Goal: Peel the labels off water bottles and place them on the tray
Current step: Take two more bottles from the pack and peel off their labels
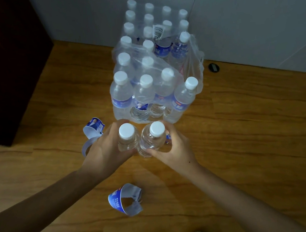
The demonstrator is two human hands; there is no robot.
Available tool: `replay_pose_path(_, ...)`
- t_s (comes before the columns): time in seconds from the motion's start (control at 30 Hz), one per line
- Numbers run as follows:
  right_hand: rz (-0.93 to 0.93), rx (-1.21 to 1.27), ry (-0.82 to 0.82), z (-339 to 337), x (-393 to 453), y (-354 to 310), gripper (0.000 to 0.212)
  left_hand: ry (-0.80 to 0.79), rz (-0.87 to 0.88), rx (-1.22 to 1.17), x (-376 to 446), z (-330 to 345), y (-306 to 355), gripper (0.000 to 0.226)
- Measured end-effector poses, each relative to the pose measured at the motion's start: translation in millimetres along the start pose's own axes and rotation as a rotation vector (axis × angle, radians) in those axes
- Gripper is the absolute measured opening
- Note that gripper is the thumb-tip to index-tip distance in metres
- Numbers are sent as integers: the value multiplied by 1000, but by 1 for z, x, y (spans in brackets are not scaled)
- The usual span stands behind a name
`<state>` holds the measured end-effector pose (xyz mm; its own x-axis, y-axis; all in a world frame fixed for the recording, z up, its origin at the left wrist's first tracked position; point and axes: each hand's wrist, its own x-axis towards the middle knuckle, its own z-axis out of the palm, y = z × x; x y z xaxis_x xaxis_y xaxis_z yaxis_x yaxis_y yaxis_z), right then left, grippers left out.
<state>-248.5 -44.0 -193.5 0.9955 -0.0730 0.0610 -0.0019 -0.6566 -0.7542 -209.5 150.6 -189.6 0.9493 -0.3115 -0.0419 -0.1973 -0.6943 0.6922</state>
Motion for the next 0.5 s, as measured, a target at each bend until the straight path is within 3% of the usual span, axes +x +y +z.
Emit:
replay_pose_path(0.1,-41,-51,-48,-5,2,-9,72,-3,31,0,0,-4,1,76)
replay_pose_path(0.33,73,-31,-61,-1,10,-22,54,-2,91,10,1,-7,5,59)
replay_pose_path(0.5,153,-8,-100,-9,16,-26,49,-96,103,39,14,-23,15,49)
